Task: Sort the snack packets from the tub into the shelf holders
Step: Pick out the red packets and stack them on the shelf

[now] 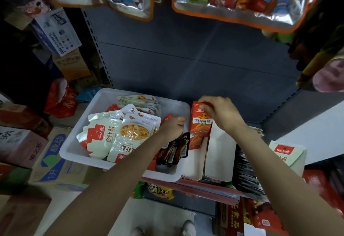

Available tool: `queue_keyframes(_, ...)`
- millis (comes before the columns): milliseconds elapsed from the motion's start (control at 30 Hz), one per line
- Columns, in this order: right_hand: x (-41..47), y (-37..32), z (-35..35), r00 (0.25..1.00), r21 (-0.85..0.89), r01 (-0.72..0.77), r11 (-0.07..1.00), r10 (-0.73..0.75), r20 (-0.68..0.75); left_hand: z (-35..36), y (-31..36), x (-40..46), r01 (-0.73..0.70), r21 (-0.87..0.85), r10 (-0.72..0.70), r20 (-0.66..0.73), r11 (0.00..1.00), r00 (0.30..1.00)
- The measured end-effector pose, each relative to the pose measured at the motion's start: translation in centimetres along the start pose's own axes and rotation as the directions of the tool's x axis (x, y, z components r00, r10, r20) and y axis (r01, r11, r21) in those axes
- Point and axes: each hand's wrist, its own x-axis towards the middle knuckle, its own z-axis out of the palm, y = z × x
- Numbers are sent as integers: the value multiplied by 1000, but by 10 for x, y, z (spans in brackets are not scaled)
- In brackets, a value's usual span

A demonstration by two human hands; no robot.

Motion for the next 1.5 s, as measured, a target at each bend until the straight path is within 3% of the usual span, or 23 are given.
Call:
queue_keyframes(300,2,-3,3,1000,-53,-6,999,7,19,0,-2,1,-4,-8,4,27,1000,1000)
queue_keyframes(467,-1,14,42,990,-122,-39,992,55,131,2,-2,-2,-29,-4,29,-23,1000,999)
queue_keyframes(633,-15,29,74,998,-176,-48,983,40,-51,3,-2,-8,-40,-41,38,-48,998,998)
queue_keyframes(733,-10,27,75,1000,-249,-8,968,4,-15,1,2,-21,-92,-40,85,-148,995,985)
queue_keyframes(800,-8,21,72,997,-184,42,982,-53,-57,-3,0,-32,-157,39,161,-283,987,945)
queue_keyframes(900,-5,6,68,984,-22,110,994,-112,-141,-24,-12,-47,-162,320,290,-407,933,866)
queue_keyframes(1000,11,-14,69,997,70,58,996,-54,-49,-54,-31,-49,-63,620,314,-305,782,899)
queue_keyframes(1133,42,-39,87,951,54,-189,981,169,260,-85,-59,-40,-24,807,164,-91,590,982)
queue_keyframes(1233,57,-51,107,853,7,-359,934,324,409,-91,-72,-34,-31,792,98,-36,610,995)
queue_keyframes(1300,64,-53,118,824,-26,-424,905,398,402,-89,-78,-32,-34,767,114,-51,641,992)
queue_keyframes(1500,71,-63,133,890,-24,-435,900,434,140,-88,-94,-27,-59,753,162,-64,656,985)
